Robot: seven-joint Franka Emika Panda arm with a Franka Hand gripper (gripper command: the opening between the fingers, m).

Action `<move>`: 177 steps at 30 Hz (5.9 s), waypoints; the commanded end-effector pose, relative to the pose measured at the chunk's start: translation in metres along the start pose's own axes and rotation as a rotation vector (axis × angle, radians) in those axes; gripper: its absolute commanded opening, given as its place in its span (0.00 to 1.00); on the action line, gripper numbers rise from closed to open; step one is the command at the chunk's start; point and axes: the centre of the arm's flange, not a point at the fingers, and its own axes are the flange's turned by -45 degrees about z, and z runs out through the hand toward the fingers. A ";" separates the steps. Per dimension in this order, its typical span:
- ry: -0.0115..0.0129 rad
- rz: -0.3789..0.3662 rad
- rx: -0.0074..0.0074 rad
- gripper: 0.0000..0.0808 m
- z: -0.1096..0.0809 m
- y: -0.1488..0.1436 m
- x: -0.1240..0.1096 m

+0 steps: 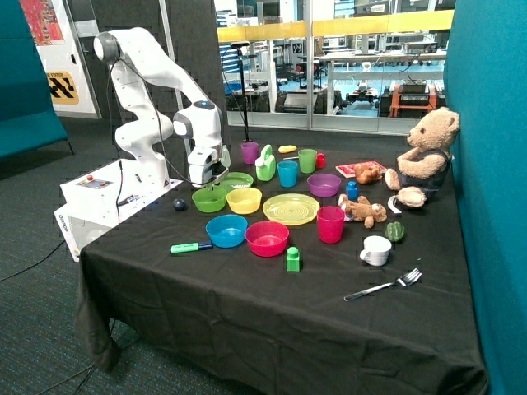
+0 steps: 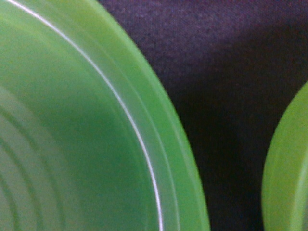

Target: Place the bowls on the appropriate plate

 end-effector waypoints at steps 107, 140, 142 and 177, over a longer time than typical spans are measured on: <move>0.0011 -0.342 0.0034 0.00 -0.054 -0.135 0.017; 0.0012 -0.413 0.0034 0.00 -0.017 -0.163 -0.024; 0.0012 -0.411 0.0034 0.00 -0.016 -0.161 -0.024; 0.0011 -0.368 0.0034 0.80 0.000 -0.143 -0.020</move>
